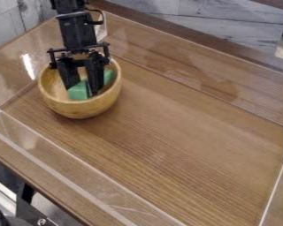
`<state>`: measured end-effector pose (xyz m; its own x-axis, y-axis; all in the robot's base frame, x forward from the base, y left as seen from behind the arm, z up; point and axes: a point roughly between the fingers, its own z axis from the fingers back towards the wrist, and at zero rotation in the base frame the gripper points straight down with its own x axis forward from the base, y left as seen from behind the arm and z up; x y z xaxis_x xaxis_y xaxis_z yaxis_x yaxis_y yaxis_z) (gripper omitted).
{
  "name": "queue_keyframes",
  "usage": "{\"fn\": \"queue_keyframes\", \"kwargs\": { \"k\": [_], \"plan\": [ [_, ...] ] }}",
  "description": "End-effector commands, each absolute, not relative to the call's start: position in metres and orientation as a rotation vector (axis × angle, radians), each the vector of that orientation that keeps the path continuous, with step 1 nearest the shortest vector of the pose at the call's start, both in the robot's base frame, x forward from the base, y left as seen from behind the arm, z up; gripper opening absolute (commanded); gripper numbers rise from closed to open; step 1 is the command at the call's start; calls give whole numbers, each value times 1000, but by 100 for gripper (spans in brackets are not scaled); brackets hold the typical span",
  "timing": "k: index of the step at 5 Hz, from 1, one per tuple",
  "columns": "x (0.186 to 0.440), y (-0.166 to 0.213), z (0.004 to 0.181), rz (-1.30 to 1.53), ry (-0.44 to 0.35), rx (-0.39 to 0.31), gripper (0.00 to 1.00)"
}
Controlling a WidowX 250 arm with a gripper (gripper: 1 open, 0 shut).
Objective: Put the green block in the brown bowl
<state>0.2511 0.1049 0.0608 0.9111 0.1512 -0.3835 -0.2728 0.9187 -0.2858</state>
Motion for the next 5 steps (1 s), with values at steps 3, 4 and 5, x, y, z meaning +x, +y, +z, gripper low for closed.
{"fn": "queue_keyframes", "kwargs": {
  "k": [3,4,5],
  "plan": [
    [265,103,76,201,325,-322,0],
    [265,101,76,200,331,-324,0],
    [266,100,75,199,337,-326,0]
  ]
}}
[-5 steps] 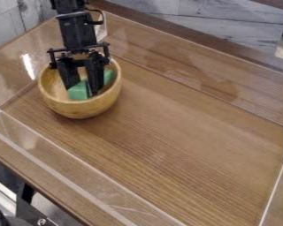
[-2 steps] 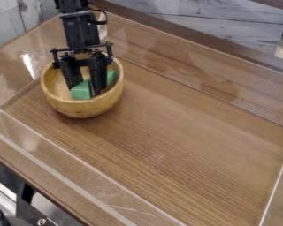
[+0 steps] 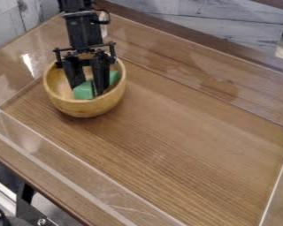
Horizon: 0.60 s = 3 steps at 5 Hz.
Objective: Put the green block in the brown bowl
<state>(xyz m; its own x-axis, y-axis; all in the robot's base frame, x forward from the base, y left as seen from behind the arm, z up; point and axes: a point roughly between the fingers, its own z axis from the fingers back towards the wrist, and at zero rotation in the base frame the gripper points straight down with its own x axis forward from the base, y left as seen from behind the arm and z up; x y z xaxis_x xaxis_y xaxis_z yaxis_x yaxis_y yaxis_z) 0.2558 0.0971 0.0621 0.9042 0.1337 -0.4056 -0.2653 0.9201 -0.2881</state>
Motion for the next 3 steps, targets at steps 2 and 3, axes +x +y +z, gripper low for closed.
{"fn": "queue_keyframes", "kwargs": {
  "k": [2,3],
  "plan": [
    [266,97,75,198,351,-330,0],
    [266,95,75,198,358,-333,0]
  ]
}}
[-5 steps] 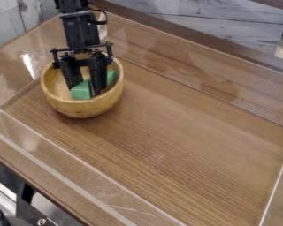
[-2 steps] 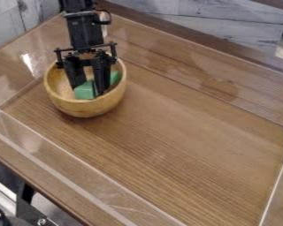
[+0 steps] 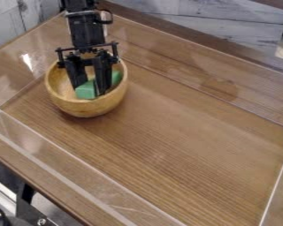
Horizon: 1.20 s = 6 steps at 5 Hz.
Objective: Put the green block in the brown bowl
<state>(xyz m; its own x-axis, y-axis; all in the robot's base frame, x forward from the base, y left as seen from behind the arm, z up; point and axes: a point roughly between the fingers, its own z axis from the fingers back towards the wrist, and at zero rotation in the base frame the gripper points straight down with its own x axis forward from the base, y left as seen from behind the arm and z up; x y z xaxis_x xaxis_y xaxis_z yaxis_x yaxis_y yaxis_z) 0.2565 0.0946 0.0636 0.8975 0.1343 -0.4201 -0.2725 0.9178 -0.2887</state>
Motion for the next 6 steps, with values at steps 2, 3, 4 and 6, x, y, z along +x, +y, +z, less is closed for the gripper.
{"fn": "queue_keyframes", "kwargs": {
  "k": [2,3,4,6],
  "plan": [
    [266,92,75,196,375,-338,0],
    [265,91,76,195,384,-340,0],
    [265,89,75,194,393,-343,0],
    [265,87,75,193,410,-348,0]
  ]
}}
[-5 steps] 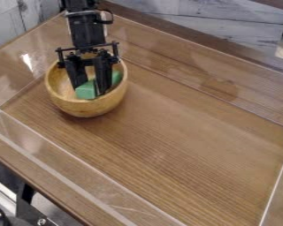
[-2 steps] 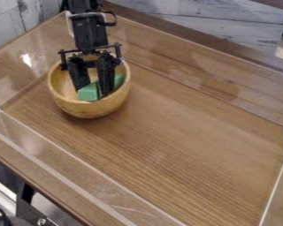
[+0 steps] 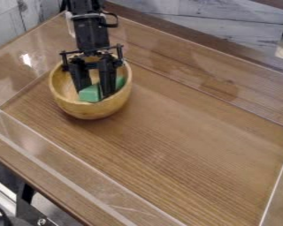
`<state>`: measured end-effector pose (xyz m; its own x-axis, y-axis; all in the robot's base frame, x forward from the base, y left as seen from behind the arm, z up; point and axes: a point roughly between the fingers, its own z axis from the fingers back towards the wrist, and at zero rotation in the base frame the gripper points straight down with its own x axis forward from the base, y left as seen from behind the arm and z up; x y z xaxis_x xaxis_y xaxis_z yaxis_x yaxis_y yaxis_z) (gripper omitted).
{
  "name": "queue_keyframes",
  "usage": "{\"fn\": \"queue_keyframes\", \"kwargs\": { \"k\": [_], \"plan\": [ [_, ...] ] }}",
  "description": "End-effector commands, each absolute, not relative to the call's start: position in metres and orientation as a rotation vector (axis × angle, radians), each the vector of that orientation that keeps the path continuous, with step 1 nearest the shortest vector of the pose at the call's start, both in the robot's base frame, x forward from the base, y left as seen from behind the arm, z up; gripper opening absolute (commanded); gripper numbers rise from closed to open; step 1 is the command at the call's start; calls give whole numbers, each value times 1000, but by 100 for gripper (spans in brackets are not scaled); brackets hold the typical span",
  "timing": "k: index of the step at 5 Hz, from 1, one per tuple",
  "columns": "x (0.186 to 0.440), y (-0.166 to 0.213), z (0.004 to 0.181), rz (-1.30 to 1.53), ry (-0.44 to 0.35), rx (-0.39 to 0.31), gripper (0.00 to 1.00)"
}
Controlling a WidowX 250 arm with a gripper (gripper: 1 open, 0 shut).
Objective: Put the green block in the brown bowl
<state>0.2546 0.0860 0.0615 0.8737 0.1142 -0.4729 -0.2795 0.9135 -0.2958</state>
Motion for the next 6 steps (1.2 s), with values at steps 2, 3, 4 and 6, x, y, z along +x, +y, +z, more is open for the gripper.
{"fn": "queue_keyframes", "kwargs": {
  "k": [2,3,4,6],
  "plan": [
    [264,85,75,193,425,-356,0],
    [264,84,75,193,432,-359,0],
    [264,83,74,192,439,-363,0],
    [264,81,74,192,452,-371,0]
  ]
}}
